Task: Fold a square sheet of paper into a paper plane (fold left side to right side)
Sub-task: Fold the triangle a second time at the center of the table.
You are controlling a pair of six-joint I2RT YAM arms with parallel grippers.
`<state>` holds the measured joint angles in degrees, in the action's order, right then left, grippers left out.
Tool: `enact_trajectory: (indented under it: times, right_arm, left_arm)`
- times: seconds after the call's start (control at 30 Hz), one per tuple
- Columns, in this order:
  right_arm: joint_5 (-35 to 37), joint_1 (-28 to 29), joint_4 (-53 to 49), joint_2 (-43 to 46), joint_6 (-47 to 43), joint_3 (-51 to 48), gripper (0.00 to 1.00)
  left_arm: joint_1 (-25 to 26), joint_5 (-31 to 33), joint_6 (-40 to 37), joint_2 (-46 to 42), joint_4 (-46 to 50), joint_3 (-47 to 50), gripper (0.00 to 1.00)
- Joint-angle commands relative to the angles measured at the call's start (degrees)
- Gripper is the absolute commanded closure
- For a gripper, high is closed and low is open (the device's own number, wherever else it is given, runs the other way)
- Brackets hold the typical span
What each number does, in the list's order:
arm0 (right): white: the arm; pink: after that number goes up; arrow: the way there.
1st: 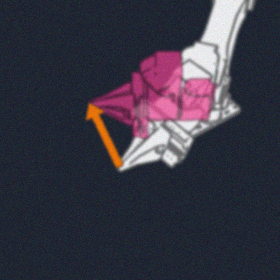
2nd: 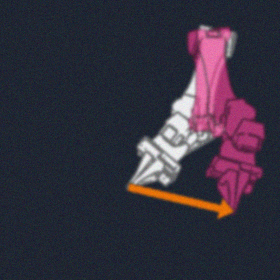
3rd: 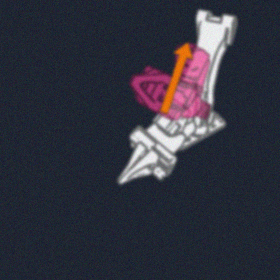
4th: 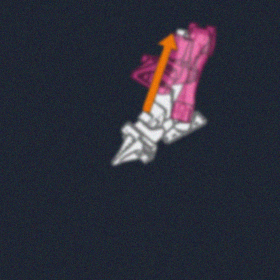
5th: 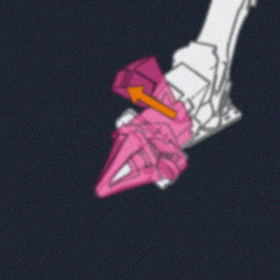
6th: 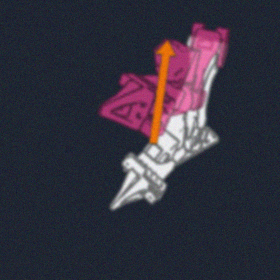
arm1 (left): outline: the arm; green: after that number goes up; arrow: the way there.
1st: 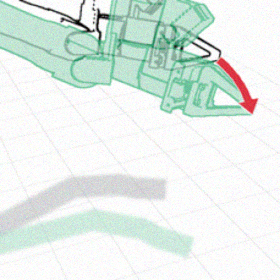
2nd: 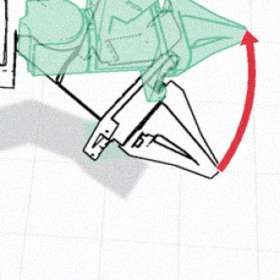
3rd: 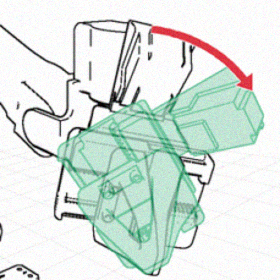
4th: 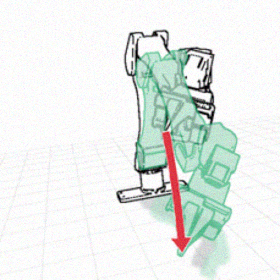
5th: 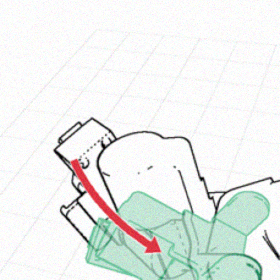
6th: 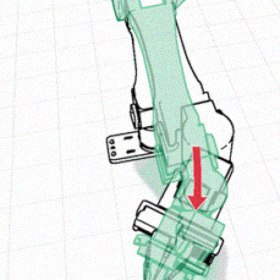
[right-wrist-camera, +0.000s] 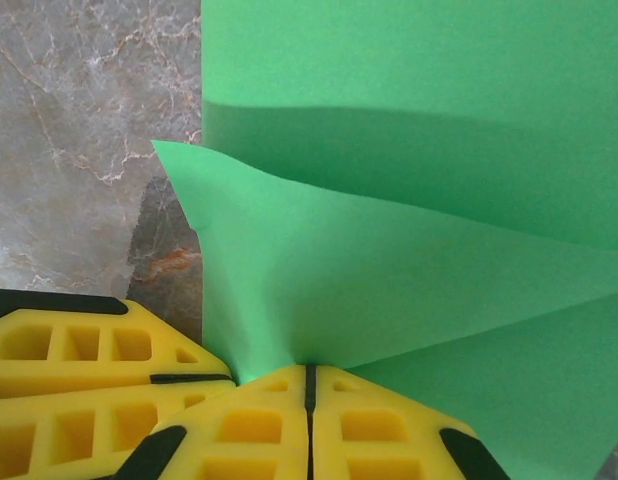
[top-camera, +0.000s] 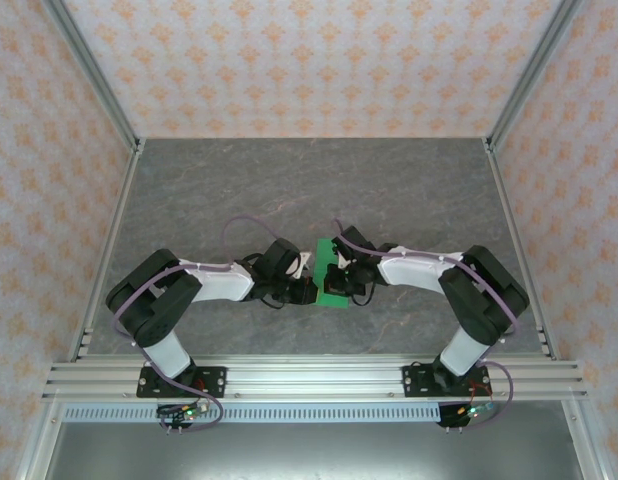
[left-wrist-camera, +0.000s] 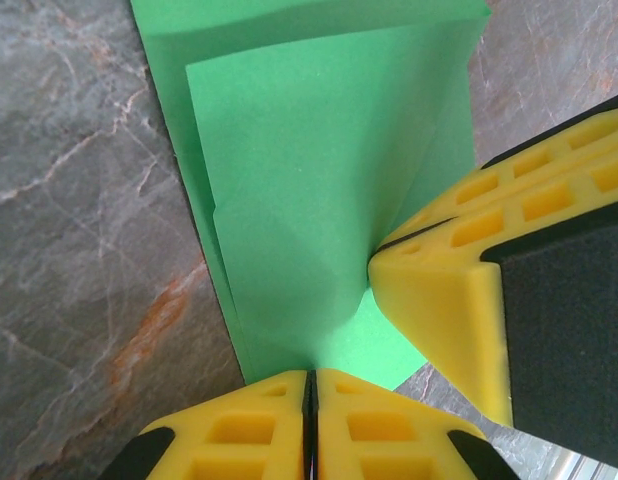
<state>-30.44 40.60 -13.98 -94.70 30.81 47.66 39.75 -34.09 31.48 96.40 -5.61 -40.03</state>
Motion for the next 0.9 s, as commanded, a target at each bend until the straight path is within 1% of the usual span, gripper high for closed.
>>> enact_trajectory:
  times: [0.0,0.17,0.47,0.67,0.87]
  right_arm:
    - [0.2,0.3,-0.5,0.5,-0.1,1.5,0.92]
    - [-0.2,0.3,-0.6,1.5,0.0,1.8,0.92]
    - [-0.6,1.0,0.0,0.7,0.2,2.3,0.92]
    - [0.4,1.0,-1.1,2.2,-0.3,2.4,0.92]
    - [-0.1,1.0,-0.4,0.2,0.0,2.9,0.92]
  left_arm:
    - [0.3,5.0,-0.6,0.9,5.3,0.7,0.91]
    - [0.4,5.2,-0.5,0.7,5.6,0.5,0.91]
    - [0.6,5.6,-0.5,0.7,6.1,0.3,0.91]
    - [0.8,5.8,-0.5,0.7,6.1,0.3,0.91]
    - [0.9,6.0,-0.5,0.7,6.2,0.3,0.91]
